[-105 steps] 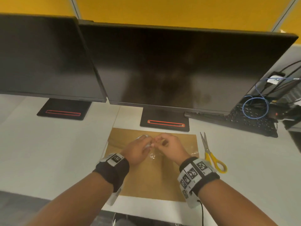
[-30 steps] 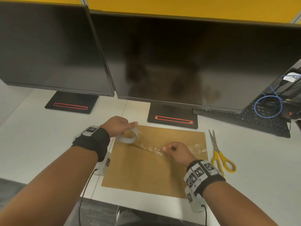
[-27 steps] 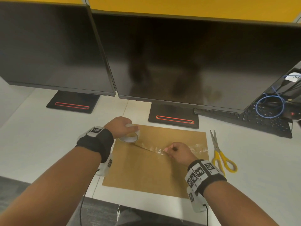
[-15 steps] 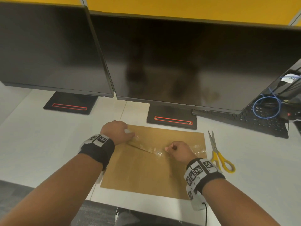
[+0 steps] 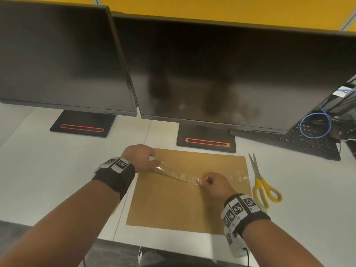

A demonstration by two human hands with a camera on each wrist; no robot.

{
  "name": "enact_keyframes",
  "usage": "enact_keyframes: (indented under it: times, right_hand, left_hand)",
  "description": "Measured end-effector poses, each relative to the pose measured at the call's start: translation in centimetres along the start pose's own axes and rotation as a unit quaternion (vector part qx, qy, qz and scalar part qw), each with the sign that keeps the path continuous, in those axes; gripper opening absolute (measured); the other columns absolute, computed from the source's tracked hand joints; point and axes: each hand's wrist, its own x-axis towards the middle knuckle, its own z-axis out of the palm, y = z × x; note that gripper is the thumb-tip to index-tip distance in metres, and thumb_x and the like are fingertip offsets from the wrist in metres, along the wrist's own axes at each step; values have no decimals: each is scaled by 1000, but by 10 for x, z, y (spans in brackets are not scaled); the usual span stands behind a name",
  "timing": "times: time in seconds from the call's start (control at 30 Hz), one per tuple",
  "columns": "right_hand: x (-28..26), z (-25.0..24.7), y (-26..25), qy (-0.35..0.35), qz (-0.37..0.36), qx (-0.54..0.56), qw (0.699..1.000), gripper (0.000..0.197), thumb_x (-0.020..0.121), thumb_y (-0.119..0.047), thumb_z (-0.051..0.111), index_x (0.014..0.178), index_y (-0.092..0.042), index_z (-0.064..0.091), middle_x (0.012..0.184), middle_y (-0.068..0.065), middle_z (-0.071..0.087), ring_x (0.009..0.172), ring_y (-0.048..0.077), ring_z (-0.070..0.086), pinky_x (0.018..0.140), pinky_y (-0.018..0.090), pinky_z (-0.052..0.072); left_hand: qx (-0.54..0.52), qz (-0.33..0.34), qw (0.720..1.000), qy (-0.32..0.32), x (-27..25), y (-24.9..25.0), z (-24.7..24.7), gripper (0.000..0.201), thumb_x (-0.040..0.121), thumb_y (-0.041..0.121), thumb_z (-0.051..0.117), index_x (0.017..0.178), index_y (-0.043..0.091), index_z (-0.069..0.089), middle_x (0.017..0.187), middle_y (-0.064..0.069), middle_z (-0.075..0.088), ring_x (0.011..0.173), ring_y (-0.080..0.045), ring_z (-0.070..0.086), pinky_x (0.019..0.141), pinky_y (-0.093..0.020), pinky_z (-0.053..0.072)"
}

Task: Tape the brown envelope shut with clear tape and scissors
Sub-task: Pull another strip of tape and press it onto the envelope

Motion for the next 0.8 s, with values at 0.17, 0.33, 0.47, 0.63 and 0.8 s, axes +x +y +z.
enact_keyframes:
  times: [0.17, 0.33, 0.47, 0.63, 0.8]
  right_hand:
    - [-2, 12, -9, 38, 17, -35, 999, 12, 90, -20, 58, 84, -11, 64, 81, 1, 62, 77, 16, 57, 68, 22, 41]
    - [-3, 15, -16, 75, 42, 13, 996, 9, 89, -17, 57, 89, -12, 65, 86, 0, 66, 79, 14, 60, 58, 12, 39]
    - [-7, 18, -14, 45, 22, 52, 997, 16, 91, -24, 58, 76, -20, 57, 85, -1, 65, 83, 16, 59, 67, 19, 41]
    - [-5, 20, -15, 40, 32, 36, 998, 16, 89, -25, 62, 79, -13, 59, 94, 6, 68, 90, 20, 61, 76, 25, 45]
    - [-1, 22, -24, 44, 43, -34, 998, 14, 90, -23, 60, 81, -14, 57, 79, -3, 56, 79, 16, 52, 59, 14, 35]
  left_hand:
    - [118, -8, 992, -36, 7, 12, 2, 44, 91, 52, 45, 110, 17, 63, 107, -2, 65, 96, -20, 62, 73, -28, 43]
    - [116, -1, 993, -39, 7, 5, 10, 48, 91, 53, 41, 111, 15, 61, 109, -3, 64, 98, -21, 61, 77, -30, 45]
    - [45, -6, 996, -73, 8, -11, 0, 52, 90, 58, 41, 104, 15, 67, 104, -2, 65, 98, -21, 61, 80, -31, 47]
    - [-22, 27, 993, -116, 16, -31, -10, 49, 92, 47, 46, 74, 7, 67, 69, -3, 55, 74, -20, 55, 65, -28, 39]
    - [41, 21, 995, -88, 15, -30, -11, 42, 86, 56, 53, 83, 16, 66, 80, 1, 61, 81, -19, 60, 74, -30, 50]
